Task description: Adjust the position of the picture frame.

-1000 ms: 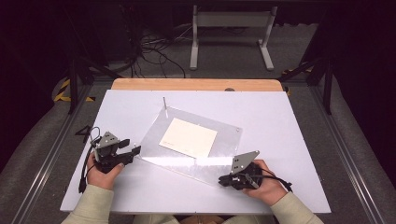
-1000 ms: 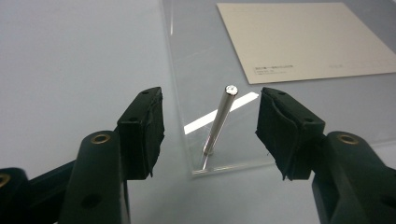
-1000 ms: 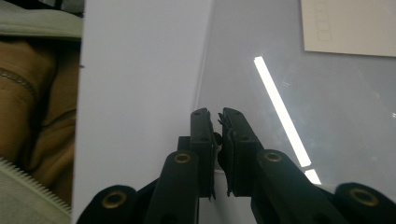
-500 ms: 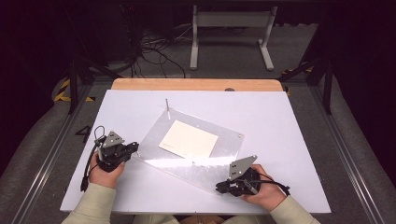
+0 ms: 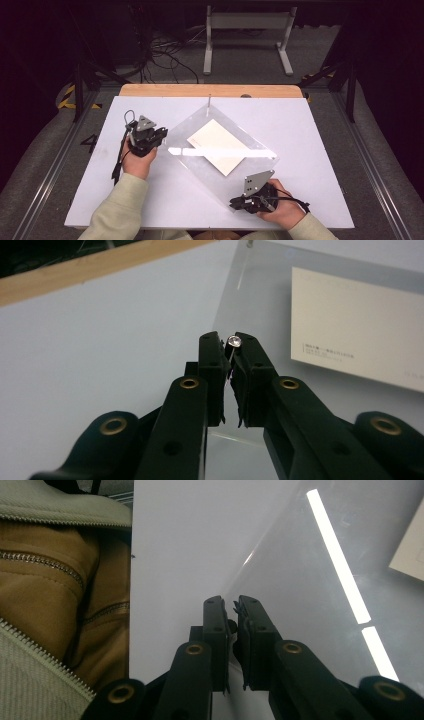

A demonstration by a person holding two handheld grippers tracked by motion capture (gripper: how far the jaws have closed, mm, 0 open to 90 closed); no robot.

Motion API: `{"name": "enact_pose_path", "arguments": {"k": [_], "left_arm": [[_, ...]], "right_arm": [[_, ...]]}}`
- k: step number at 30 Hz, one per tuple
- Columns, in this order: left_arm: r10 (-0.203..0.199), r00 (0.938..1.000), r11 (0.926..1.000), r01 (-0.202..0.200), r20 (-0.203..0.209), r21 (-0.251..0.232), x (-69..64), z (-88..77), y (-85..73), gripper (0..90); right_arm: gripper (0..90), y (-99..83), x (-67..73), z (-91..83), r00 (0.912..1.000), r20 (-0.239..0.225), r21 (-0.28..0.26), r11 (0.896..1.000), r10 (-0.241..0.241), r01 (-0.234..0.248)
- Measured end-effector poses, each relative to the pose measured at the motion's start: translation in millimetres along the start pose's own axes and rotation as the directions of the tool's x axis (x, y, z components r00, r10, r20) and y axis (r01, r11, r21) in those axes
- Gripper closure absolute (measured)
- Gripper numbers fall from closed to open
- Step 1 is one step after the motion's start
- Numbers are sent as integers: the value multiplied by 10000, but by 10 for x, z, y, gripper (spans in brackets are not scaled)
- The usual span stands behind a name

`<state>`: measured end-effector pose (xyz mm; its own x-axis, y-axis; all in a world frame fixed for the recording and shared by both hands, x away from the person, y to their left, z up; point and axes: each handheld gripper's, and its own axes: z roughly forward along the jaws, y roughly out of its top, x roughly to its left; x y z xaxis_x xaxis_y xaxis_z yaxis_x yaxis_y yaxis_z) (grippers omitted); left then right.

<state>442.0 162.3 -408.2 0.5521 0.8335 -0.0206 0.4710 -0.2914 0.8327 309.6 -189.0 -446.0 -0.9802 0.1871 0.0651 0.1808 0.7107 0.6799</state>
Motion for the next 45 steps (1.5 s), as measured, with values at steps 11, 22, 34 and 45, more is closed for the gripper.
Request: {"name": "enact_pose_path", "arguments": {"k": [11,22,34,45], "left_arm": [[-663,9963,9977,672,554,-134,-55,673,55,826],[-361,9986,9990,351,389,264,-40,344,-62,488],[405,9900,9992,-410,1354,13,-204,-283,-391,454],[701,9788,9961,-792,1924,400,-337,-350,-459,457]], "right_arm": [[827,-31,16,-5,9998,143,-173,9998,115,-112],[739,-34,-42,-157,9967,248,-1291,9889,770,-732],[721,-329,-432,-760,8983,2833,-2978,9211,3360,-2506],[864,-616,-718,-1014,7613,4310,-2918,8732,4843,-3903]]}}
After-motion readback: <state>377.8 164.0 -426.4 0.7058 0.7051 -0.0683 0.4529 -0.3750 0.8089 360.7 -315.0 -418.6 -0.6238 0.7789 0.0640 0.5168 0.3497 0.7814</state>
